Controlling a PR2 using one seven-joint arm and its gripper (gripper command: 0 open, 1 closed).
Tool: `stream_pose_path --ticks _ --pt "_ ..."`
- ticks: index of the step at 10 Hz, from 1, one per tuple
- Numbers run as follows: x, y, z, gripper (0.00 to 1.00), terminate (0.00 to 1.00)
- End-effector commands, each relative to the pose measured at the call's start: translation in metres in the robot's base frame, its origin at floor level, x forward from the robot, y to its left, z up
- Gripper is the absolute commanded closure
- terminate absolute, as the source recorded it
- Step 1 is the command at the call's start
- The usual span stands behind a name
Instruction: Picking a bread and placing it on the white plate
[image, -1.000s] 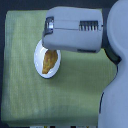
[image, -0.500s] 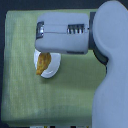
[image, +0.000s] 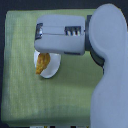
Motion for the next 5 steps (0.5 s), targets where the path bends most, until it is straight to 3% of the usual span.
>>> stream_pose_path --ticks 1,2,3,5 --pt "-0.0018 0.0055 -0.0041 1.00 0.00" --pt "-0.0029 0.0063 -0.0056 1.00 0.00" --pt "-0.0024 0.0071 -0.0063 0.00 0.00" --pt "-0.0004 0.0019 -0.0061 0.00 0.00"
